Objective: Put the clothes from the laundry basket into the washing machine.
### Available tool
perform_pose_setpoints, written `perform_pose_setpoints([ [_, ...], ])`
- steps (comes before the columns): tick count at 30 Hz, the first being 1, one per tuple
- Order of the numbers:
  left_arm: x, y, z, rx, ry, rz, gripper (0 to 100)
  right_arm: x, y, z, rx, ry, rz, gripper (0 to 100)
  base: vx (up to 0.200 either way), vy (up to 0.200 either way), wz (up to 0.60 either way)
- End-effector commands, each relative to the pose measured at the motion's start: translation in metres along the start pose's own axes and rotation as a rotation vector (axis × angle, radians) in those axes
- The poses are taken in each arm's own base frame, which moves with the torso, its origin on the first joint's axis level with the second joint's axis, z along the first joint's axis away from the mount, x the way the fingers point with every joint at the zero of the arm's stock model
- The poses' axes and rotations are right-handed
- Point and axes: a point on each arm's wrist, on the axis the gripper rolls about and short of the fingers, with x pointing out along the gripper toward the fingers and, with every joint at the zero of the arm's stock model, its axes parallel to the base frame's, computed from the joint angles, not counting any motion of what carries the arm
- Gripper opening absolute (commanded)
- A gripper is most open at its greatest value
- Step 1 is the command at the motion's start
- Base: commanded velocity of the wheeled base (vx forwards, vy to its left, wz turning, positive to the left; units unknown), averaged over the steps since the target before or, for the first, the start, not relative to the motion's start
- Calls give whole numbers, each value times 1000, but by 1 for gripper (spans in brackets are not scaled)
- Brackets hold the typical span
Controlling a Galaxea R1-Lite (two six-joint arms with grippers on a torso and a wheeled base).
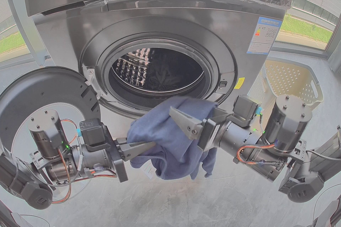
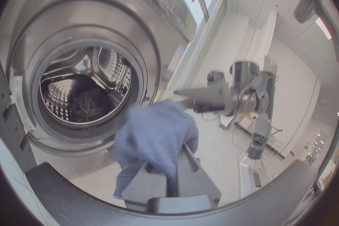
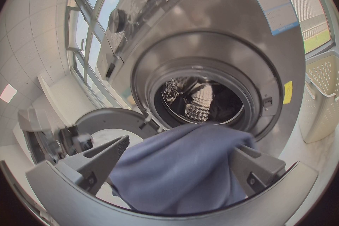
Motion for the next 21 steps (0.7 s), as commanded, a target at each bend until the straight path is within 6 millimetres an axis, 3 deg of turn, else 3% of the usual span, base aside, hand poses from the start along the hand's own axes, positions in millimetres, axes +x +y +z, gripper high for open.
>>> perform_pose_setpoints([
  [1,-13,-13,35,25,-133,-20,0,-9,-10,-22,-43,93,-35,100,0,0,0],
  [13,8,-8,44,26,-177,51,0,-37,-29,-36,-135,183,-91,100,0,0,0],
  [21,8,-8,47,30,-188,56,0,-41,-50,-37,-216,210,-125,100,0,0,0],
])
